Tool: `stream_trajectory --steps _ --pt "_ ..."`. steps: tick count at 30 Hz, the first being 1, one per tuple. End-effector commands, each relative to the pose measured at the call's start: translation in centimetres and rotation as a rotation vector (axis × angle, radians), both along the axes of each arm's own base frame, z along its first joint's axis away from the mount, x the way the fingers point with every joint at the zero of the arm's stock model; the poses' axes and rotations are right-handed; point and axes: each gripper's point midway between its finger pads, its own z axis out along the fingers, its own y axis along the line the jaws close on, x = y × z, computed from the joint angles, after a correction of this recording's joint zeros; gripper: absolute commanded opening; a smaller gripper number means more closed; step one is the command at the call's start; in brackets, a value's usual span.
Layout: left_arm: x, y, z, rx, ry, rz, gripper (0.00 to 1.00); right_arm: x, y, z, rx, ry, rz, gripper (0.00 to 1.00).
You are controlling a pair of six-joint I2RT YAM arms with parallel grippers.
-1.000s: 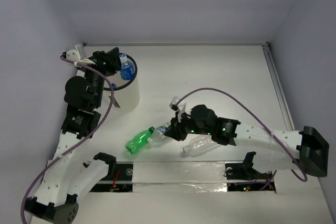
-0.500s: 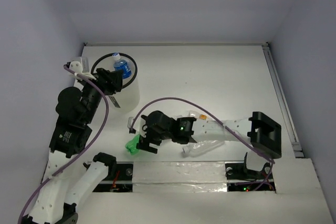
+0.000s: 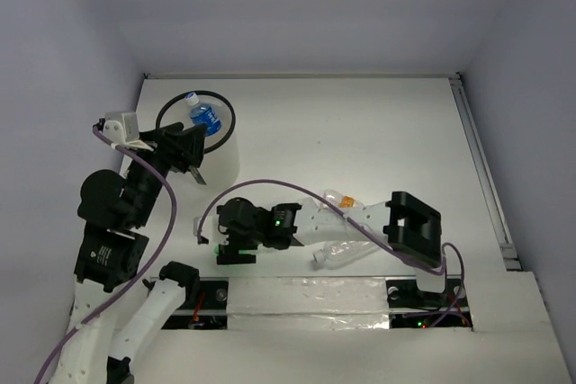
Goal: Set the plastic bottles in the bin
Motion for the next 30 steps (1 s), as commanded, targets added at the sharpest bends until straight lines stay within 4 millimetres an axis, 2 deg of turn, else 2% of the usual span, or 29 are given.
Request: stream_trajectory --steps 1,6,12,15,20,24,25,27,29,30 --pt "0.3 -0.6 0.4 -0.004 -0.039 -0.027 0.54 -0.1 1.1 0.0 -0.032 -0.042 0.039 0.93" --pt "0.5 -0.4 0.0 0.002 -0.039 -0.017 0.54 -1.6 2.6 -0.8 -0.05 0.005 0.122 0.93" --pt "0.7 -0.5 -0.4 0.004 -0.04 -0.018 0.54 -1.3 3.7 -2.2 -0.067 -0.01 0.15 0.93" --pt "0.9 -0.6 -0.7 0.009 -0.034 -0.019 0.54 -0.9 4.5 -2.3 -0.057 -0.032 0.152 0.9" --pt "0.8 -0.3 -0.7 0.009 -0.038 -0.007 0.54 -0.1 6.0 -2.0 0.017 -0.075 0.141 0.78" --pt "0.8 0.3 -0.6 0.003 -0.042 0.025 0.53 0.7 7.6 0.8 0.15 -0.12 0.097 0.62" --pt "0.9 0.3 -0.7 0.004 -0.041 0.027 0.53 0.7 7.8 2.2 0.19 -0.124 0.093 0.6" --pt "0.7 0.3 -0.5 0.0 -0.05 0.027 0.52 0.5 8.0 3.2 0.238 -0.11 0.08 0.57" --pt "0.5 0.5 -0.3 -0.006 -0.057 0.031 0.52 0.5 8.3 5.7 0.317 -0.112 0.065 0.57" --pt "0.5 1.1 -0.2 -0.016 -0.059 0.064 0.51 0.5 8.2 6.2 0.338 -0.115 0.055 0.56"
